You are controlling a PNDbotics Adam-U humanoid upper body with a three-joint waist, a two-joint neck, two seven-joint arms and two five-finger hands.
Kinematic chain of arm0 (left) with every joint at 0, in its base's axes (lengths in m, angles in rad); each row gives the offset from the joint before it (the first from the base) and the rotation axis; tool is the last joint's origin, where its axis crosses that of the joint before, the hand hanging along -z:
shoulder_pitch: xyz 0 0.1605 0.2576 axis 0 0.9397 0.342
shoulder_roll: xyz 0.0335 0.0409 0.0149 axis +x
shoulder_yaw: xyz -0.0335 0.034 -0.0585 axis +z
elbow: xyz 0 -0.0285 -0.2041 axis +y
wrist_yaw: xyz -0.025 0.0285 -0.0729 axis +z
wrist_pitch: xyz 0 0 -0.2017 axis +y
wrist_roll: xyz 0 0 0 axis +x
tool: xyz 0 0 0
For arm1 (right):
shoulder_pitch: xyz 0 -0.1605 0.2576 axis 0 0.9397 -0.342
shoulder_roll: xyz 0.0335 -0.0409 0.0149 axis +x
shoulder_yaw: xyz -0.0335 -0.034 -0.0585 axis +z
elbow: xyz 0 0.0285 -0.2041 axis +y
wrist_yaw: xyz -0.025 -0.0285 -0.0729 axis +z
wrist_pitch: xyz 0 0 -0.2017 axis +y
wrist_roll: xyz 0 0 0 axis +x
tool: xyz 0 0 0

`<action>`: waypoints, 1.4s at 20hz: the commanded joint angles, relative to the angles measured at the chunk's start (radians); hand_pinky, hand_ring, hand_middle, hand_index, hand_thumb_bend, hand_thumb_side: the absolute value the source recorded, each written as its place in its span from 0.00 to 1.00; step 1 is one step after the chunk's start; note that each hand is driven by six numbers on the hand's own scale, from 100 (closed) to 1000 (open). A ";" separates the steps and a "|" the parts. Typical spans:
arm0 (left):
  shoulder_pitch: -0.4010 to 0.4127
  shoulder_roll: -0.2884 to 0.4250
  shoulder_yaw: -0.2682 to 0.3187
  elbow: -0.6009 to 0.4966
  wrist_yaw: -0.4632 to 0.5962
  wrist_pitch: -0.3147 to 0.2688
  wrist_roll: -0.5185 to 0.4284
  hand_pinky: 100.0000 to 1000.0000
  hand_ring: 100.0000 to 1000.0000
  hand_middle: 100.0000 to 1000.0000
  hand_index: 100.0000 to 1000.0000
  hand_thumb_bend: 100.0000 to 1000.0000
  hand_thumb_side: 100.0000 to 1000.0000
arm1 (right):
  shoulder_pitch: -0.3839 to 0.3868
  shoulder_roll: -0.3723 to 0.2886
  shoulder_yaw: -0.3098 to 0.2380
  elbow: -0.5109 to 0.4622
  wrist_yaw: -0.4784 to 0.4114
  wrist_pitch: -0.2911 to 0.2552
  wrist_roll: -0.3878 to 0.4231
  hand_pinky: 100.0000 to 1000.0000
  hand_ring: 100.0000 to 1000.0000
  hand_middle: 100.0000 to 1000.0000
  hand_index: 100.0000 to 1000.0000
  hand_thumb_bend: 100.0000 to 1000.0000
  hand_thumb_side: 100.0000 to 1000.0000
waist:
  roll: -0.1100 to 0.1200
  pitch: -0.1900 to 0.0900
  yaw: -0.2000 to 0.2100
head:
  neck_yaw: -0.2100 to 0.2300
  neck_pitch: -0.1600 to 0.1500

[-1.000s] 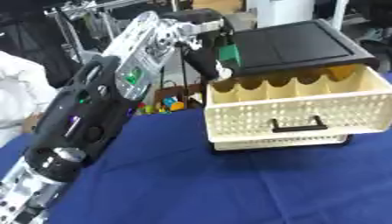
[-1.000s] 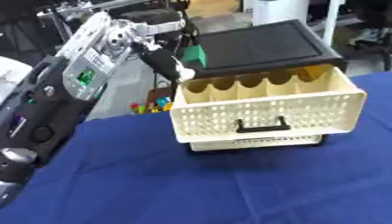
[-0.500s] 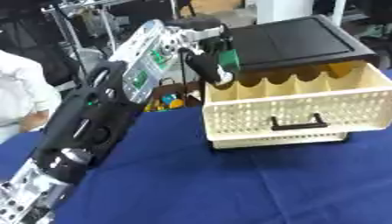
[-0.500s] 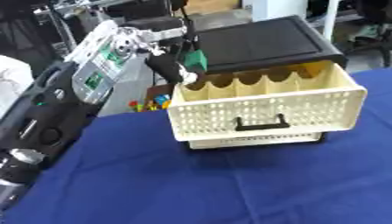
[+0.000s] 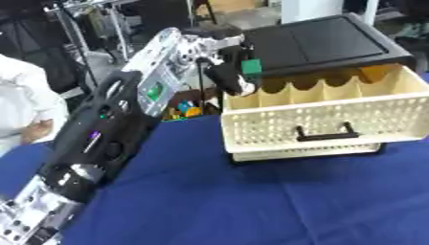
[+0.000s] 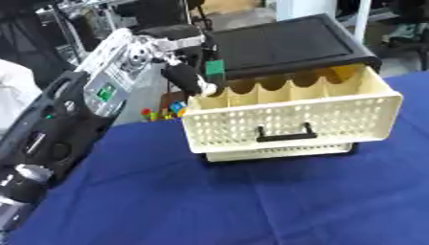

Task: Pick up objects from table and place into drawer.

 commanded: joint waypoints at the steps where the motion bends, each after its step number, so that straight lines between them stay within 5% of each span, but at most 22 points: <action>1: -0.015 0.017 0.009 -0.004 -0.021 -0.005 -0.007 0.36 0.50 0.54 0.68 0.00 0.21 | -0.014 -0.011 -0.009 -0.015 -0.005 -0.009 -0.008 0.26 0.42 0.38 0.69 0.05 0.72 | -0.009 -0.017 0.000 | 0.002 -0.009; 11: -0.012 0.015 0.019 0.010 -0.068 -0.007 -0.018 0.43 0.62 0.63 0.72 0.00 0.20 | -0.013 -0.008 -0.012 -0.015 -0.007 -0.009 -0.008 0.26 0.42 0.37 0.69 0.05 0.72 | -0.010 -0.016 0.000 | 0.003 -0.011; 12: -0.012 0.015 0.020 0.011 -0.069 -0.007 -0.018 0.47 0.73 0.73 0.79 0.00 0.19 | -0.013 -0.008 -0.012 -0.015 -0.007 -0.009 -0.008 0.26 0.41 0.37 0.69 0.05 0.72 | -0.010 -0.016 0.000 | 0.003 -0.011; 13: -0.011 0.016 0.020 0.013 -0.073 -0.006 -0.018 0.48 0.74 0.74 0.79 0.01 0.19 | -0.012 -0.007 -0.013 -0.015 -0.007 -0.009 -0.008 0.26 0.41 0.37 0.69 0.05 0.72 | -0.011 -0.015 -0.001 | 0.004 -0.012; 21: -0.015 0.012 0.016 0.011 -0.072 -0.026 -0.053 0.61 0.82 0.80 0.84 0.18 0.26 | -0.007 -0.005 -0.014 -0.015 -0.007 -0.007 -0.008 0.26 0.41 0.37 0.69 0.05 0.72 | -0.014 -0.019 0.001 | 0.005 -0.005; 28: -0.015 0.011 0.017 0.015 -0.087 -0.041 -0.085 0.67 0.88 0.84 0.98 0.30 0.31 | -0.008 -0.004 -0.014 -0.015 -0.009 -0.008 -0.008 0.26 0.41 0.37 0.69 0.05 0.72 | -0.015 -0.020 -0.001 | 0.010 -0.007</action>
